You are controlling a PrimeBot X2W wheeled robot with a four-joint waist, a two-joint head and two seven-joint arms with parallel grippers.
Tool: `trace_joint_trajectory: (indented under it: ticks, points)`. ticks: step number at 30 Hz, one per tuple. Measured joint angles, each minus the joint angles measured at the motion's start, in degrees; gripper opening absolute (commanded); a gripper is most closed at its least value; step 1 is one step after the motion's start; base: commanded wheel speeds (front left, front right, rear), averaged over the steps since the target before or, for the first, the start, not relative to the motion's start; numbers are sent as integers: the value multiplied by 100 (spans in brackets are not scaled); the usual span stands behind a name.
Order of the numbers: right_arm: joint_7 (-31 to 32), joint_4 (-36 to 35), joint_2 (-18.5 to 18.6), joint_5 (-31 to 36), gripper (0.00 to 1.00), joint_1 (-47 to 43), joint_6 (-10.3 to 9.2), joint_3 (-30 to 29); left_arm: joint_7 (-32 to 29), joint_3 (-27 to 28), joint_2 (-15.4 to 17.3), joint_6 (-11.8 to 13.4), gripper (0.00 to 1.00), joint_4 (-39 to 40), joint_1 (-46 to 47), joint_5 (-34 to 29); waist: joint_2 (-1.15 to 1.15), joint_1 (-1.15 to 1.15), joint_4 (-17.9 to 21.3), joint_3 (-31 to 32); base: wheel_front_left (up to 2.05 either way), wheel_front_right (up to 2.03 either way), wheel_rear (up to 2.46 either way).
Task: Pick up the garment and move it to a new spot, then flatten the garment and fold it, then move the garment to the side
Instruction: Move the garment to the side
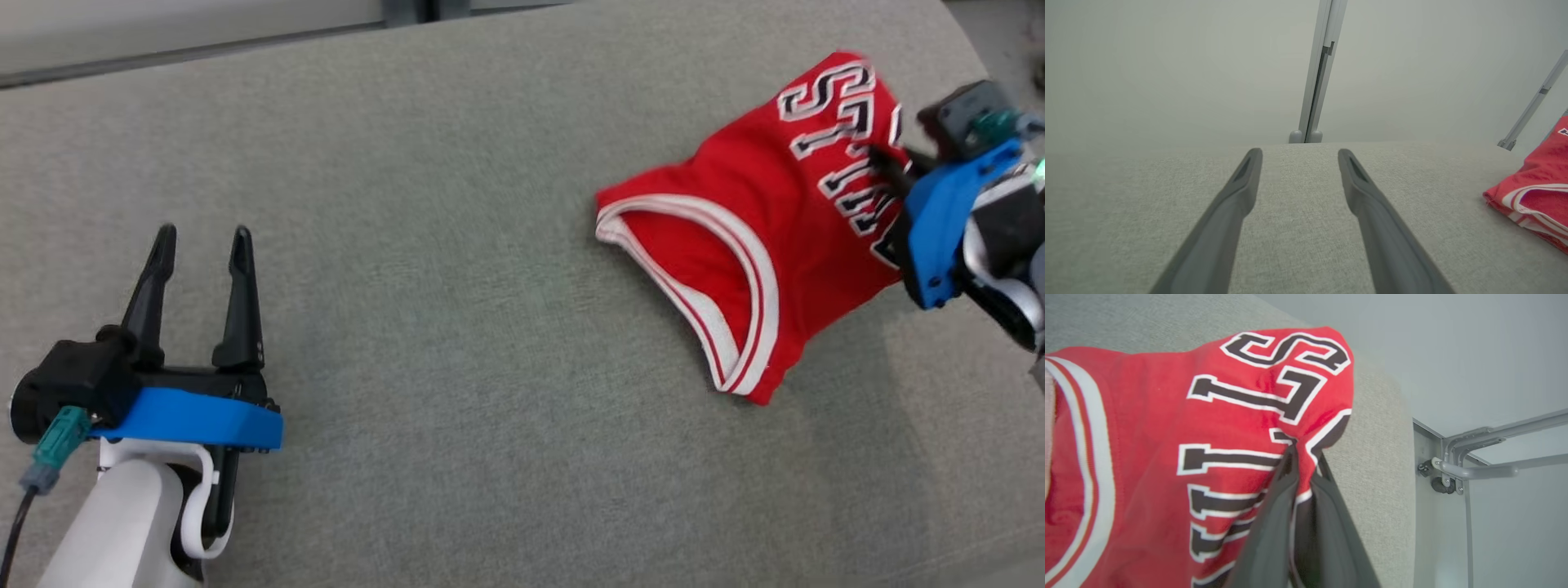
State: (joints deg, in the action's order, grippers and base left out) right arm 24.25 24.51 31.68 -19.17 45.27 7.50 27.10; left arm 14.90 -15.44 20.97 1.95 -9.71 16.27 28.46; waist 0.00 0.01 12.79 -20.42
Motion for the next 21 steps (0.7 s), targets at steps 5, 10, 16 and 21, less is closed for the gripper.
trace_joint_trajectory:
  ticks: [5, 10, 16, 21]
  points:
    - [-415, 375, 304, 58, 0, 259, 2, -368, -158, -29, 156, 3, 100, 275, 257, -138, 0, 0, 337, -426, 0, 0, 0]
    - [-934, 703, 428, 264, 0, 327, 1, -857, -415, -19, 436, 29, 100, 642, 370, -244, 0, 0, 585, -800, 0, 0, 0]
    - [-1499, 960, 301, 620, 0, 441, 1, -1189, -661, 31, 658, 125, 100, 1050, 387, -299, 0, 0, 774, -1043, 0, 0, 0]
    - [-1742, 1187, 121, 862, 0, 473, 2, -1396, -775, 27, 726, 180, 100, 1221, 365, -300, 0, 0, 824, -1063, 0, 0, 0]
